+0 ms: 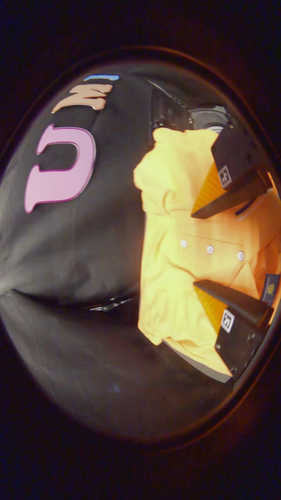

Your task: Put the clothes into the washing machine and then close the washing machine lid.

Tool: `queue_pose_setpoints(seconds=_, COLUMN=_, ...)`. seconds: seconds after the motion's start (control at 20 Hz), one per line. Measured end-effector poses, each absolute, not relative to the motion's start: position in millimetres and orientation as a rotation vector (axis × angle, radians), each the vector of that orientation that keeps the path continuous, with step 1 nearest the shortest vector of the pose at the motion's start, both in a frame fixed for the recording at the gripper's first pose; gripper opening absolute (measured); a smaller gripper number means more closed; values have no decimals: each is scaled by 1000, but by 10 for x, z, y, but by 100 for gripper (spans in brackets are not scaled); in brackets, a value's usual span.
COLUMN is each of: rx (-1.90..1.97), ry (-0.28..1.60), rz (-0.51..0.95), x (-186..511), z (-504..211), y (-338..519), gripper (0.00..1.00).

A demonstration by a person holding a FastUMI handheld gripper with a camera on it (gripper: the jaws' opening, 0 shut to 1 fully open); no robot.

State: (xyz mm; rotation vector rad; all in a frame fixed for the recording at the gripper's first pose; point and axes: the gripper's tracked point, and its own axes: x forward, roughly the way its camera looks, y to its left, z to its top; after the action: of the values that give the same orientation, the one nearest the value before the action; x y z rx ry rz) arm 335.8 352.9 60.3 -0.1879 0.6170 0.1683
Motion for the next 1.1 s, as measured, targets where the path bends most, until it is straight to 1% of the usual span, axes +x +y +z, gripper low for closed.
queue_pose_setpoints(seconds=0.1, rx=-183, ry=599, rz=192, x=3358, z=618, y=3557, gripper=91)
queue_pose_setpoints(seconds=0.15, rx=-178, ry=614, rz=208, x=3280, z=640, y=3520, gripper=78)
queue_pose_setpoints(seconds=0.3, rx=-92, ry=590, rz=232, x=3176, z=693, y=3301, gripper=24)
queue_pose_setpoints(seconds=0.35, rx=-96, ry=590, rz=271, x=3114, z=674, y=3265, gripper=6)
queue_pose_setpoints(seconds=0.55, rx=-111, ry=582, rz=402, x=2925, z=780, y=3066, gripper=1)
queue_pose_setpoints(seconds=0.8, rx=-145, ry=496, rz=487, x=2783, z=1084, y=3045, gripper=0)
queue_pose_setpoints(seconds=1.0, rx=-18, ry=412, rz=557, x=2730, z=1487, y=3009, gripper=0)
queue_pose_setpoints(seconds=1.1, rx=50, ry=370, rz=555, x=2732, z=1774, y=2866, gripper=0)
